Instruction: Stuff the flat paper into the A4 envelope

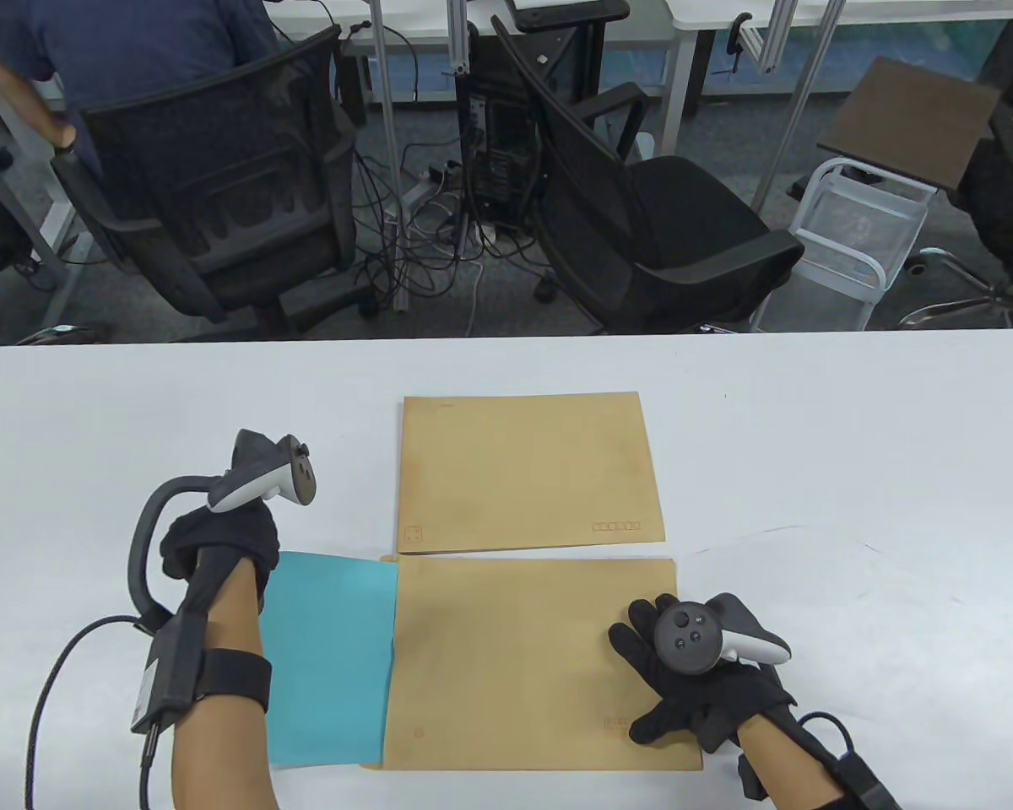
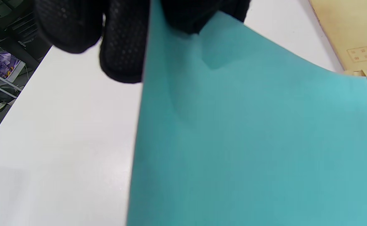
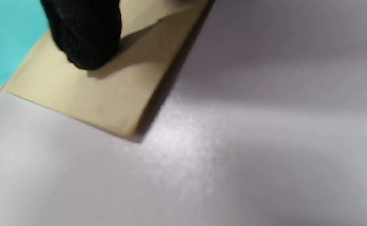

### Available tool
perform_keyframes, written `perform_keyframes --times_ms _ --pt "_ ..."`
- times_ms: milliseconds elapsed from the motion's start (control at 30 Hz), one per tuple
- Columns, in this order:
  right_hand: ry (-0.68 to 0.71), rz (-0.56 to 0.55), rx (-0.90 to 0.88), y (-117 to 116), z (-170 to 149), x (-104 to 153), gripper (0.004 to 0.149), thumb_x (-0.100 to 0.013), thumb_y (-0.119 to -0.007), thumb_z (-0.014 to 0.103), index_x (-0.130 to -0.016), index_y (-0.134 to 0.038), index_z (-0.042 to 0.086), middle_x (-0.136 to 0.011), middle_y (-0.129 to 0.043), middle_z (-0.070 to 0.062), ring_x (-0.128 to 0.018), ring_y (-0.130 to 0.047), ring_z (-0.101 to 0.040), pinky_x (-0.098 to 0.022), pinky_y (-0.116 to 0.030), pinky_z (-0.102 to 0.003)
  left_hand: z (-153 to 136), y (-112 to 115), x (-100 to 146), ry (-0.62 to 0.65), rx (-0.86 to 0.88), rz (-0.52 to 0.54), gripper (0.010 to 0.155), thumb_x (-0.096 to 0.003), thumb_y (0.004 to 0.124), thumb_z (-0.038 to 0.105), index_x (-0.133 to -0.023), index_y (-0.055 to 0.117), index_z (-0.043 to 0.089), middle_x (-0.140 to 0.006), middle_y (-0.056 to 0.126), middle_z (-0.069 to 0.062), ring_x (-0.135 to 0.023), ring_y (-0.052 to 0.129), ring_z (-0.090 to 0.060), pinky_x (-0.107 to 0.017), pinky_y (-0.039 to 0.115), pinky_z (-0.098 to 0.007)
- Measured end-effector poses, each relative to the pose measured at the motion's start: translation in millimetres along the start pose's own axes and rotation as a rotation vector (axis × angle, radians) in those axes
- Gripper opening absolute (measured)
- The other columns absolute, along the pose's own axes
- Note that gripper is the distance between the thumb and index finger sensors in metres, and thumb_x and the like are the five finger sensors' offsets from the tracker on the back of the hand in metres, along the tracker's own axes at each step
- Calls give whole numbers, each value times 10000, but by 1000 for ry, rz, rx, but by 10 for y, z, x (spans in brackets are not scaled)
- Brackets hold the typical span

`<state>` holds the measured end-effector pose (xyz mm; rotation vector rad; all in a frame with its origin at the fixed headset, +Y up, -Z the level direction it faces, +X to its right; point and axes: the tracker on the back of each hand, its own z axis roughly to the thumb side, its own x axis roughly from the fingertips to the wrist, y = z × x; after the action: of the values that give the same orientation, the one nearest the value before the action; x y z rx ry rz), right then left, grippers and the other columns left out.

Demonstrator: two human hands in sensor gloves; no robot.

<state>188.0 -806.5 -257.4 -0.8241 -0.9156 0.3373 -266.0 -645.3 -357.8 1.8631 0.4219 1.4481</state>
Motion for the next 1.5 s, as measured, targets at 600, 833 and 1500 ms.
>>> perform_keyframes --times_ms 600,833,1500 --pt "5 2 -10 -1 -7 0 1036 -515 -797 456 -1086 24 185 -1023 236 -118 -849 320 -422 -480 188 -712 162 99 -149 96 53 -11 498 -506 700 173 -982 781 292 -861 915 -105 -569 969 -269 -544 787 -516" --pt "6 1 -15 -2 -10 -1 1035 -514 -798 453 -1086 22 186 -1022 237 -116 -846 323 -418 -477 192 -708 181 110 -196 103 64 -23 498 -507 713 182 -992 769 282 -868 920 -100 -570 978 -264 -542 794 -508" --pt "15 1 -23 0 -22 -5 1038 -512 -804 442 -1089 19 184 -1023 235 -118 -844 324 -419 -471 196 -707 54 157 -154 240 346 174 433 -458 776 180 -876 878 224 -799 979 -119 -515 1038 -216 -526 864 -472"
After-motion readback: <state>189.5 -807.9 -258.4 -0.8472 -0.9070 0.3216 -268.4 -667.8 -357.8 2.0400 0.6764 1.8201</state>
